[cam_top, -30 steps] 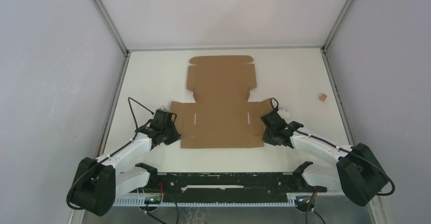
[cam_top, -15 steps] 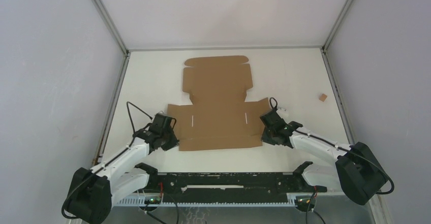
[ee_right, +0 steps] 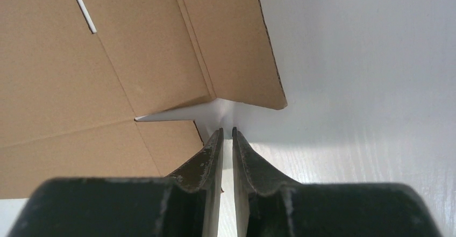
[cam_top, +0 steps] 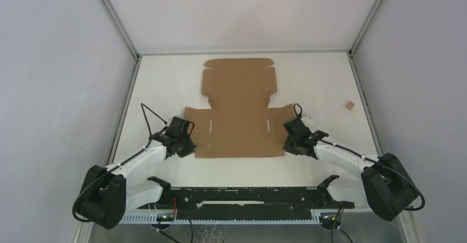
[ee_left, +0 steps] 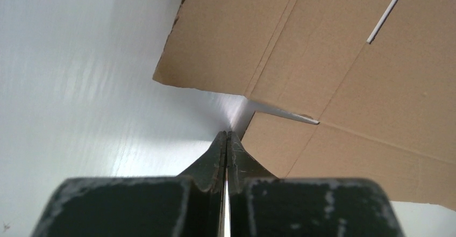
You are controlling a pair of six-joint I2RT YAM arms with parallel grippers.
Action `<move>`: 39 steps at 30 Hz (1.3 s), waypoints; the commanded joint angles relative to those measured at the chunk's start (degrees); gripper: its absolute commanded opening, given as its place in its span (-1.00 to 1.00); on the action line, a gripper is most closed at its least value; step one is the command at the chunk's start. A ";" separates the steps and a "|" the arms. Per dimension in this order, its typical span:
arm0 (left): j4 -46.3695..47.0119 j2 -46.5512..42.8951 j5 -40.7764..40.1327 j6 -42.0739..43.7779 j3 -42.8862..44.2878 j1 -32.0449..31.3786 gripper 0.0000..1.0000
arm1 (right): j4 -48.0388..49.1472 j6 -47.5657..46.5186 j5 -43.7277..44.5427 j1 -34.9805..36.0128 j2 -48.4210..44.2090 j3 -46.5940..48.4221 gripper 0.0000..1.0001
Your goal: Fold the paper box
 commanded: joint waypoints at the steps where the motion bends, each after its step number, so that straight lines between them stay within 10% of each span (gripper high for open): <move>1: 1.79 6.53 0.37 0.50 -0.39 -0.66 -0.96 | 1.72 -1.73 -3.44 -1.77 1.51 0.01 -0.58; 39: -3.29 3.37 3.21 0.35 12.23 -2.14 -0.98 | -1.96 -2.92 -1.76 3.26 2.41 10.03 -0.58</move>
